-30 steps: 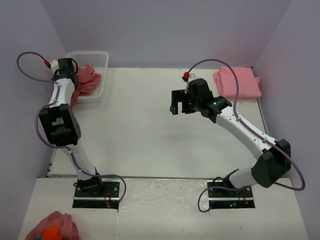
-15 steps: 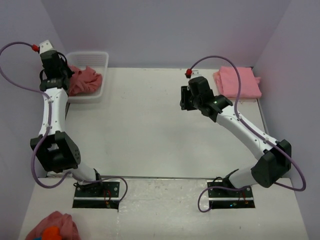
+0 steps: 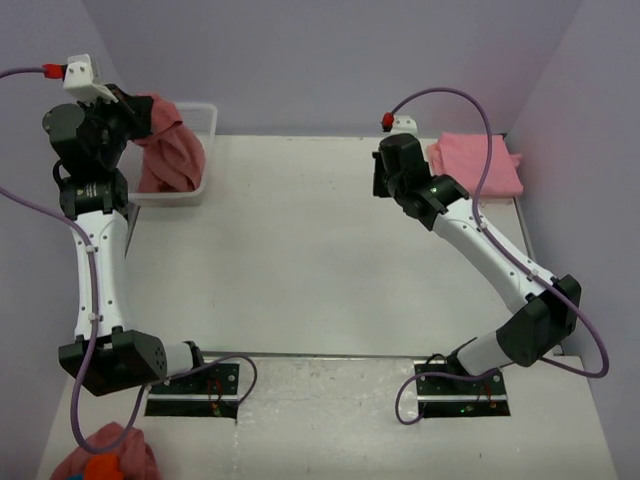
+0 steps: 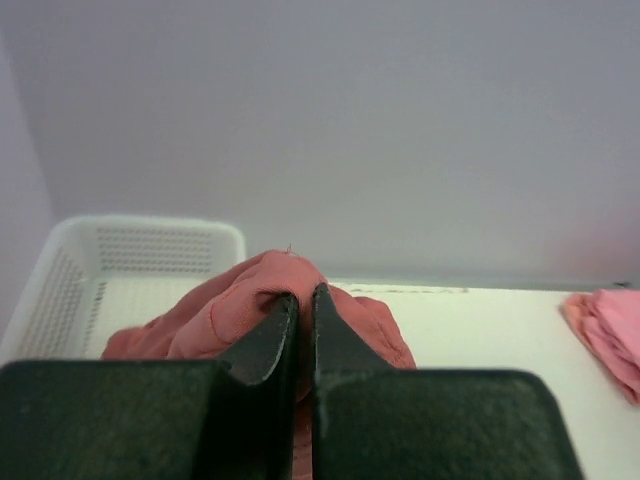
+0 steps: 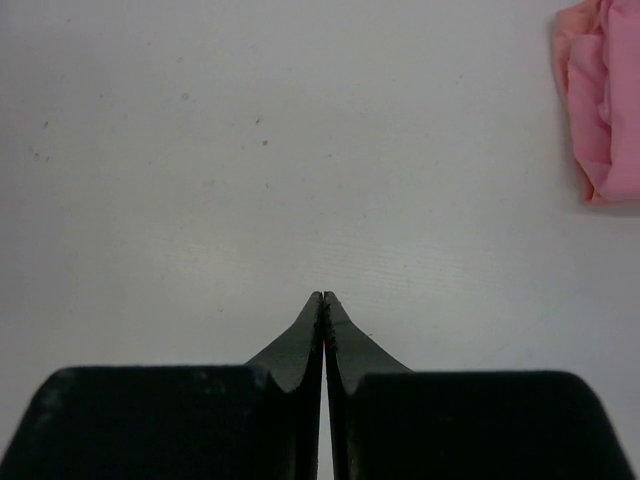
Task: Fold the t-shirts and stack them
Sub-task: Move the tshirt to the center of the board
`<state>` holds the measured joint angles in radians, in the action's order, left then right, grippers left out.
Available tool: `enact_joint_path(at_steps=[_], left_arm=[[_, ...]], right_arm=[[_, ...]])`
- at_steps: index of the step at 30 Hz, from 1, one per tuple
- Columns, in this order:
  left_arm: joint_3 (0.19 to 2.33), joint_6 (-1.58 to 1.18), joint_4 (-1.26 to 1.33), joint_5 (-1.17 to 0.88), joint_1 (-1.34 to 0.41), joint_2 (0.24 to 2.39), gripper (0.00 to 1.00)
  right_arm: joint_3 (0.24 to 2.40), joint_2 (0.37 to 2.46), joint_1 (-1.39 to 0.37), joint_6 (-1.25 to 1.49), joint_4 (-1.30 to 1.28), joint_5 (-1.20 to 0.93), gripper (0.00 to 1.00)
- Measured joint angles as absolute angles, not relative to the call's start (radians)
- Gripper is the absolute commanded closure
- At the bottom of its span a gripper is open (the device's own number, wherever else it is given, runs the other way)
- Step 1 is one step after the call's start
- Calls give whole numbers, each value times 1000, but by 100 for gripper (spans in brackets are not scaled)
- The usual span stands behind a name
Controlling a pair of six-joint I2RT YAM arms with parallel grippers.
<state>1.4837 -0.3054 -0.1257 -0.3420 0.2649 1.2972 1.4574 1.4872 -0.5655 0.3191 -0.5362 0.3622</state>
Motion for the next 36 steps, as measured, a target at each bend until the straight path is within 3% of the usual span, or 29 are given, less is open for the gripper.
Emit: enact_joint_path(at_steps=[7,13,23,29,36], left_arm=[[1555,-445,6,-642,265,1316,100],[1676,-738,318,-875,265,1357,100],[1977,-1016,580,-1016,261,1407,100],[1798,-1023,591,-1032,231,1361,100],[1451,-816,411,-974,86,1332,100]], right_arm=[[1460,1489,-513,321,-538,376,100],[1405,1479,-504,325,-523,371,100],[1372,1454,-424,340,-523,376,100],[1425,1397,-332,334,-525,377,100],[1493,1336,-320,331,-526,368,100]])
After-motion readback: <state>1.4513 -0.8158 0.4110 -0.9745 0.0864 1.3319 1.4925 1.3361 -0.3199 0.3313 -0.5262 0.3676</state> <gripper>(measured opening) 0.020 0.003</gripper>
